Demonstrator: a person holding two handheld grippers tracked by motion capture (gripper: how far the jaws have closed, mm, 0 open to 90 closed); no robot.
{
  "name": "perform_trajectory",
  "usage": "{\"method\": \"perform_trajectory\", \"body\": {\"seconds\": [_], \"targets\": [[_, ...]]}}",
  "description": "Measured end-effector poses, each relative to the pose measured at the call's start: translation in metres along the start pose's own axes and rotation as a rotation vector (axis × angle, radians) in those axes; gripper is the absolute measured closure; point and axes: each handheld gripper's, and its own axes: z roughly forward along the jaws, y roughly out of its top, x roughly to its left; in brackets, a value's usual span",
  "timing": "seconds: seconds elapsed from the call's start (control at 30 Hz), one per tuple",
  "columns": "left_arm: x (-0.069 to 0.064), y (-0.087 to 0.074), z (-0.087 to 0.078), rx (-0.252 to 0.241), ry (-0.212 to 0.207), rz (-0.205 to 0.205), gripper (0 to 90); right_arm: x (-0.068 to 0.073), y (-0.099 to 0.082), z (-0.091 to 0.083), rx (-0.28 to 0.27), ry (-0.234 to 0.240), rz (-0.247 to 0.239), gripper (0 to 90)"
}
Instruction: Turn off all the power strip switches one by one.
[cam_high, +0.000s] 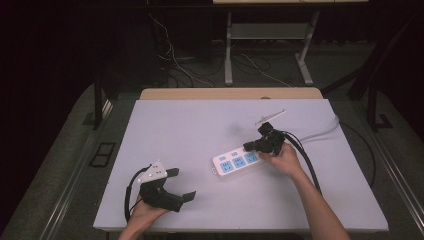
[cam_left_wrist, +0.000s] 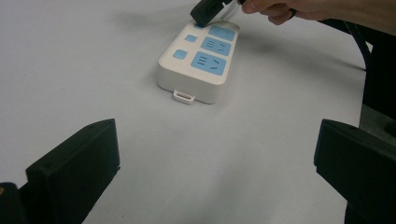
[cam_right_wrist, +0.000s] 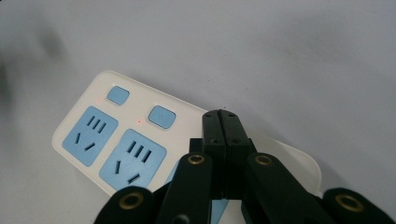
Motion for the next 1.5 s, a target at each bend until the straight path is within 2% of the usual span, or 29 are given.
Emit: {"method": "perform_trajectory", "body": {"seconds": [0.4,0.53,0.57,0.6,0.7,0.77,0.9,1.1,1.33,1.5], "targets": [[0.002,0.000,0.000,0.003,0.000,-0.003,0.0,0.002,0.001,0.000,0.001,-0.010,-0.014,90.0],[0.002,0.000,0.000,0.003,0.000,-0.004,0.0,0.002,0.000,-0.002,0.006,-0.001,-0.013,90.0],[0.002,0.000,0.000,0.004,0.000,-0.003,0.0,0.001,0.001,-0.004,-0.012,0.012,-0.002,90.0],[0.002,0.000,0.001,0.003,0.000,-0.004,0.0,0.002,0.001,-0.005,0.001,-0.009,-0.017,90.0],[0.001,0.000,0.001,0.003,0.000,-0.002,0.0,0.001,0.001,-0.008,0.016,-0.027,-0.024,90.0],[0.001,0.000,0.001,0.003,0.000,-0.004,0.0,0.001,-0.001,-0.008,0.026,-0.025,-0.019,90.0],[0.002,-0.001,0.001,0.005,0.000,-0.006,0.0,0.001,-0.002,-0.012,0.009,-0.015,-0.025,90.0],[0.001,-0.001,0.001,0.005,0.001,-0.005,0.0,0.007,0.003,-0.020,-0.008,-0.005,-0.046,90.0],[0.001,0.000,0.002,0.009,0.000,-0.002,0.0,0.012,0.008,-0.027,-0.003,0.000,-0.059,90.0],[0.001,0.000,0.002,0.008,0.002,-0.005,0.0,0.019,0.017,-0.030,-0.001,0.007,-0.088,90.0]]}}
